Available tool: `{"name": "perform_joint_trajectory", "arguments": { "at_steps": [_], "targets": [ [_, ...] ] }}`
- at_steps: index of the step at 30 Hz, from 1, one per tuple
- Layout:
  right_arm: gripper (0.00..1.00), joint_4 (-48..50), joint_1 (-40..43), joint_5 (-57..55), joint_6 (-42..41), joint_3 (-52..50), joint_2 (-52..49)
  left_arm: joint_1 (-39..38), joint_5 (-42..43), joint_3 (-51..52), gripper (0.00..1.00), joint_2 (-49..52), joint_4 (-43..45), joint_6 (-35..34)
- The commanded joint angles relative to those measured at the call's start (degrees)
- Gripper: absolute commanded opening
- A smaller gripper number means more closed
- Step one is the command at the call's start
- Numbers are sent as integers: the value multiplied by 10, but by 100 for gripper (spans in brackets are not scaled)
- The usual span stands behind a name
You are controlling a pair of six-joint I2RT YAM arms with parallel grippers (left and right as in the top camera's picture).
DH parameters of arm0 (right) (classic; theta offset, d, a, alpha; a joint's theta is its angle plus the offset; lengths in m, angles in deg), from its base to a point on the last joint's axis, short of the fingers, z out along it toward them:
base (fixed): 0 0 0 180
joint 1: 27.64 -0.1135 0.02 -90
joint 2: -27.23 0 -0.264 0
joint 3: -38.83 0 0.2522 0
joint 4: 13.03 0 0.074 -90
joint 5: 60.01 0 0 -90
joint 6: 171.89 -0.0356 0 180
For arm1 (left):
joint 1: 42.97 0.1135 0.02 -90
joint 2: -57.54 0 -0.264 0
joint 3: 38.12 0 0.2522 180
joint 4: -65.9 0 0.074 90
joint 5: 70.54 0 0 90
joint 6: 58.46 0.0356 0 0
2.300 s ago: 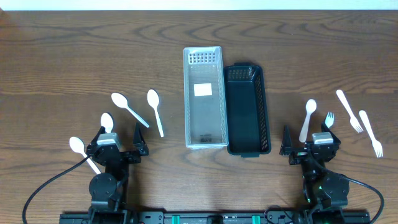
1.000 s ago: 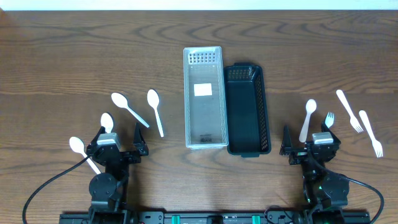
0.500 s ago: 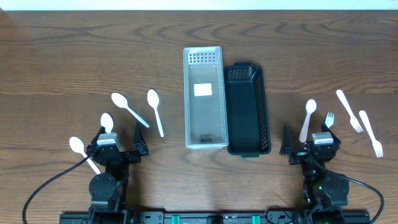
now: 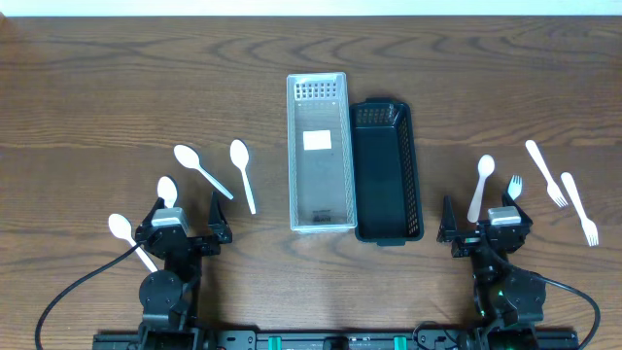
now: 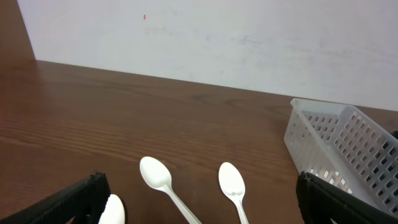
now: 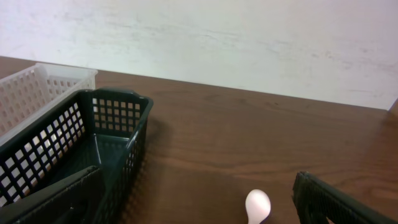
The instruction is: Pack container
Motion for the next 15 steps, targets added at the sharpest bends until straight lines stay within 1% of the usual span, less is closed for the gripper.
{"name": "perform_joint_trajectory", "arguments": {
  "at_steps": [1, 12, 15],
  "targets": [
    [99, -3, -4, 2, -10, -1, 3, 3, -5, 10, 98, -3, -24, -3],
    [99, -3, -4, 14, -10, -1, 3, 3, -5, 10, 98, -3, -24, -3],
    [99, -3, -4, 15, -31, -1, 3, 3, -5, 10, 98, -3, -24, -3]
  ]
}}
